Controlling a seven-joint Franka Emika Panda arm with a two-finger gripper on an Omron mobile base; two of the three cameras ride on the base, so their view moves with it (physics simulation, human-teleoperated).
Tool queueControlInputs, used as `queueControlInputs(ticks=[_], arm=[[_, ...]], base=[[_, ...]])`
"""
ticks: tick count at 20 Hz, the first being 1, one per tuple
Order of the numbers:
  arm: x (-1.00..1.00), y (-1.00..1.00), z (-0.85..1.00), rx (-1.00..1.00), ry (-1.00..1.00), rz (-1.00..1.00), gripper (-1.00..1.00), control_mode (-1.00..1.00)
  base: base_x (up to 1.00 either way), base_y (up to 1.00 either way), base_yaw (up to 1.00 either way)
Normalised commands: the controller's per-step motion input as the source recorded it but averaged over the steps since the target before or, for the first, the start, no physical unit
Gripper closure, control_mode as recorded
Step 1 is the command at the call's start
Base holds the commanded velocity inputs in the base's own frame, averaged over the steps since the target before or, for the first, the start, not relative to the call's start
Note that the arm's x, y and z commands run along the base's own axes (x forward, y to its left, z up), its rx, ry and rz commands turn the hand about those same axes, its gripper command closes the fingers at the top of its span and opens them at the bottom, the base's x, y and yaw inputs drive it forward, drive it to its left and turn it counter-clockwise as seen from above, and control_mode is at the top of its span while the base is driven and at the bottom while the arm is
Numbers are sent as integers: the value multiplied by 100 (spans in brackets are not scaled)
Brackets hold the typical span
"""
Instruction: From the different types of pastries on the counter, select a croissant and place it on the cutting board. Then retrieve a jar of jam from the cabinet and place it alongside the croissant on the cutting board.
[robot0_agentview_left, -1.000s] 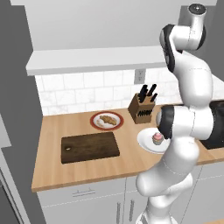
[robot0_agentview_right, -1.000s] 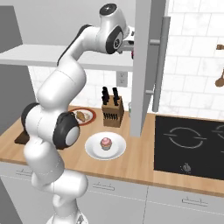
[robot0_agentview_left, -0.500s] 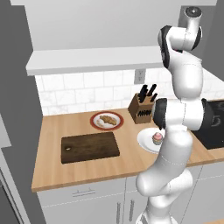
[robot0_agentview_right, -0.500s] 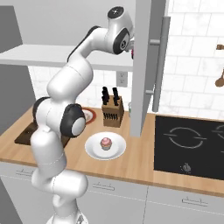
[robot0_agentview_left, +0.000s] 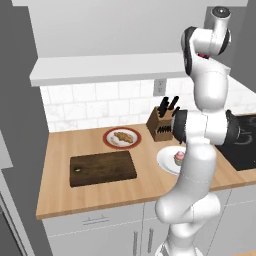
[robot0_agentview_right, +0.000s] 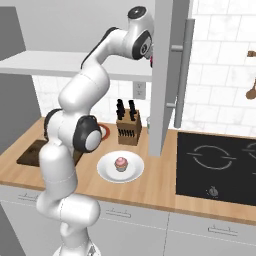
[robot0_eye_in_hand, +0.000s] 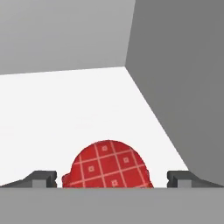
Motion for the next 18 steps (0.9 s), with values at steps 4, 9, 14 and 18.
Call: queueControlInputs(ticks=[4,9,14,18], arm=[[0,0,0,3,0,0,-100,-100],[10,0,0,1,8,0,-100,-100],[11,9,-17,0,11,0,100,-100],[19,0,-11,0,3,0,100,-100]], base=[[0,0,0],[0,0,0],[0,0,0],[0,0,0]])
